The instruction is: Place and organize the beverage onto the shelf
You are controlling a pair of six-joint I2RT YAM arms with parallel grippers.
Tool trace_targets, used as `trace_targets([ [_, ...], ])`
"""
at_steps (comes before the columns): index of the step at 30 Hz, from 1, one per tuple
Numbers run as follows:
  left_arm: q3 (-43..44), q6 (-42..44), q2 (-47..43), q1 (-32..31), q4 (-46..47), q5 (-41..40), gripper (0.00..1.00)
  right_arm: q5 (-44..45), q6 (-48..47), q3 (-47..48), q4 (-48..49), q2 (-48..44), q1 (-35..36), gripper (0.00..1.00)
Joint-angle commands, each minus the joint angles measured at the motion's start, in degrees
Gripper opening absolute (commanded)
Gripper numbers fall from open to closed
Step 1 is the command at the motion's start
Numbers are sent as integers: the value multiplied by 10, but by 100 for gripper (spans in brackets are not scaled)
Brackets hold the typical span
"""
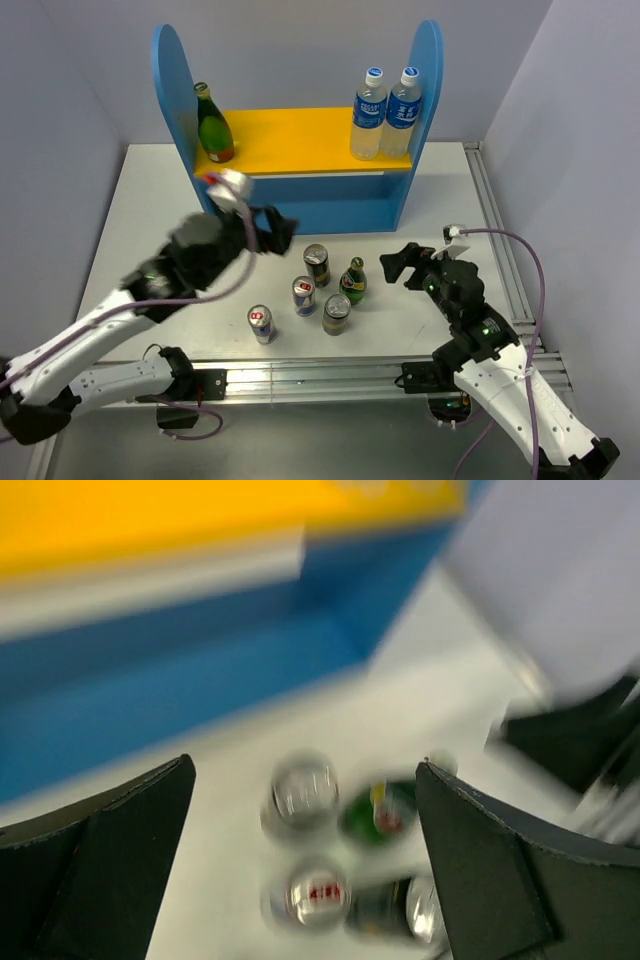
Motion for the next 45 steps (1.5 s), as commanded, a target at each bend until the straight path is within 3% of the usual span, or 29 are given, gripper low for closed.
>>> trace_targets([
  [1, -117, -29, -10, -62, 108, 15, 99, 91, 26, 11, -14, -20, 4, 100],
  [5, -180, -40, -1, -96, 183, 30, 99, 162, 58, 16, -43, -38, 4, 100],
  [11, -228, -55, 45, -126, 296, 28, 99, 178, 66, 9, -40, -42, 4, 100],
  [30, -175, 0, 255, -169, 446, -24, 99, 177, 65, 9, -36, -32, 4, 100],
  [45, -120, 3, 370, -171, 478, -44, 94, 170, 63, 8, -34, -30, 4, 100],
])
